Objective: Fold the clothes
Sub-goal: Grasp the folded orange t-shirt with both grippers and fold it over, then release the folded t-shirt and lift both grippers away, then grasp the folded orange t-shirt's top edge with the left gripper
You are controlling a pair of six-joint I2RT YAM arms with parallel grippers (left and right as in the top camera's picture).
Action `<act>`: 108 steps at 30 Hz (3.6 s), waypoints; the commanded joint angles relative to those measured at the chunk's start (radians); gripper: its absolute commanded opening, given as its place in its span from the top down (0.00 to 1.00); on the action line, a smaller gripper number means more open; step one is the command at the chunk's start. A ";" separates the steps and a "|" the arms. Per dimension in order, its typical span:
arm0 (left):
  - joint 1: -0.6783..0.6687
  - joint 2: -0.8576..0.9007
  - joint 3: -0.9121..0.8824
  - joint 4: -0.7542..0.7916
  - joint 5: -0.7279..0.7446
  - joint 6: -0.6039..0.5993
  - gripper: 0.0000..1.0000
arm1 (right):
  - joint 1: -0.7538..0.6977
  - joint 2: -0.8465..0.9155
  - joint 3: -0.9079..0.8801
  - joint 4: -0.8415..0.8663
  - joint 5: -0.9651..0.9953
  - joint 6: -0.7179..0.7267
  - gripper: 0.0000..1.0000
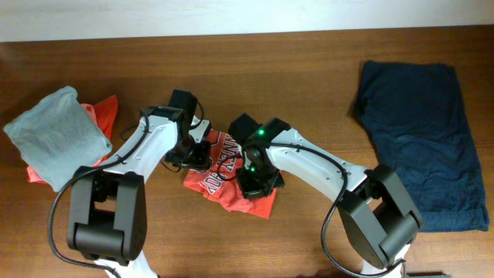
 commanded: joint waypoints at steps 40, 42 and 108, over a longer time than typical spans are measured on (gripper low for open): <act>-0.016 -0.270 -0.043 0.246 -0.077 0.019 0.55 | -0.127 -0.226 -0.013 -0.098 0.038 -0.222 0.82; -0.016 -0.216 -0.043 0.364 -0.042 0.048 0.57 | -0.127 -0.225 -0.013 -0.048 -0.046 -0.198 0.82; -0.016 -0.136 0.068 0.034 0.222 0.159 0.16 | -0.339 -0.173 -0.299 0.249 0.289 -0.285 0.62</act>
